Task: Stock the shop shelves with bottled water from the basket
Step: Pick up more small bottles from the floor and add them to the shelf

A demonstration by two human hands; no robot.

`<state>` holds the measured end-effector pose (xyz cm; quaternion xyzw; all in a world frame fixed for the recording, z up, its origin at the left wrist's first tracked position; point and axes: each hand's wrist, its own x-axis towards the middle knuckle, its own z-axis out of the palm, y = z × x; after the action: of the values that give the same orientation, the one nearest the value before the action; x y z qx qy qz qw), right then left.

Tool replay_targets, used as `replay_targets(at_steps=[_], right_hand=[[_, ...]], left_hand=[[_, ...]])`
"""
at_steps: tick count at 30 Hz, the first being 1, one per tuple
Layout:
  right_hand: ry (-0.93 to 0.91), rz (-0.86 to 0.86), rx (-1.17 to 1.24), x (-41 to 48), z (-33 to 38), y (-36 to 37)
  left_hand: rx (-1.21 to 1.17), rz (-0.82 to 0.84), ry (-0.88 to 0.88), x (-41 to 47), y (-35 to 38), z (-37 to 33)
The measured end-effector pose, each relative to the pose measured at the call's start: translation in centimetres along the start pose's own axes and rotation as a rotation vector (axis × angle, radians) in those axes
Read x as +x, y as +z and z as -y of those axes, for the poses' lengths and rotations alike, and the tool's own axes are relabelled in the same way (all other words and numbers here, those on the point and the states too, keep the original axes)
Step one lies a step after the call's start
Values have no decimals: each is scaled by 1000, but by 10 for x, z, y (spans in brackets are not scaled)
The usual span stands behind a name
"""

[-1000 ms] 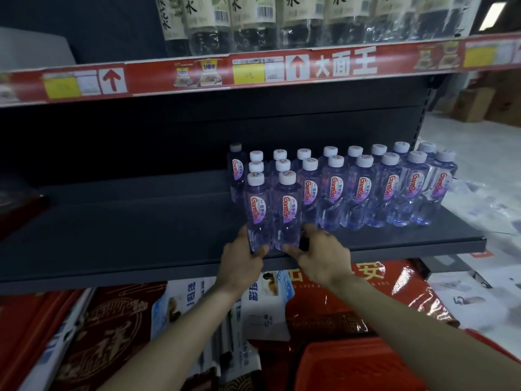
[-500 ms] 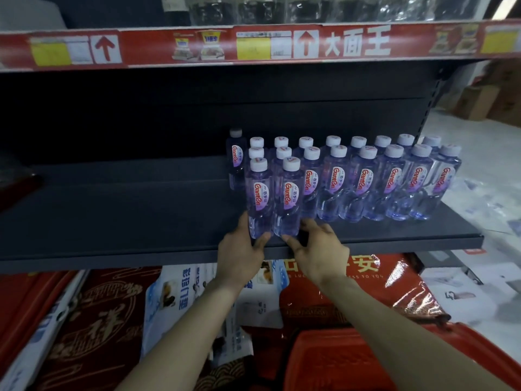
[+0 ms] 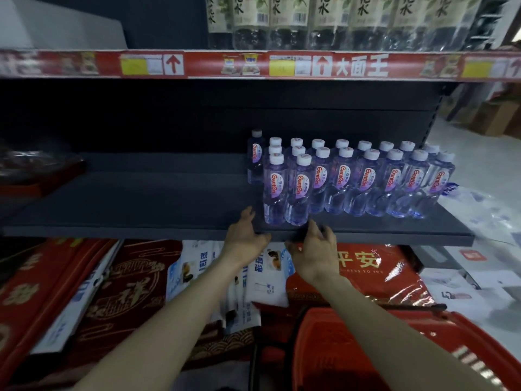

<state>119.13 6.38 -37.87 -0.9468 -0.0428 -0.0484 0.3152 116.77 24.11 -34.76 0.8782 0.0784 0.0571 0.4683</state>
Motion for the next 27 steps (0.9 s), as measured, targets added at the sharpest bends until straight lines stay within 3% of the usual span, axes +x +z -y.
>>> replay_targets(at_steps=[5, 9, 14, 20, 27], right_hand=[[-157, -11, -23, -46, 20, 13], [-274, 219, -41, -80, 43, 32], [-412, 527, -249, -109, 72, 74], [-408, 999, -477, -145, 112, 144], [-367, 1107, -699, -197, 121, 226]], left_hand=[[-39, -90, -31, -54, -19, 28], [-33, -108, -109, -98, -36, 57], [55, -57, -206, -157, -65, 116], [114, -114, -453, -226, -80, 201], [70, -80, -723, -293, -45, 277]])
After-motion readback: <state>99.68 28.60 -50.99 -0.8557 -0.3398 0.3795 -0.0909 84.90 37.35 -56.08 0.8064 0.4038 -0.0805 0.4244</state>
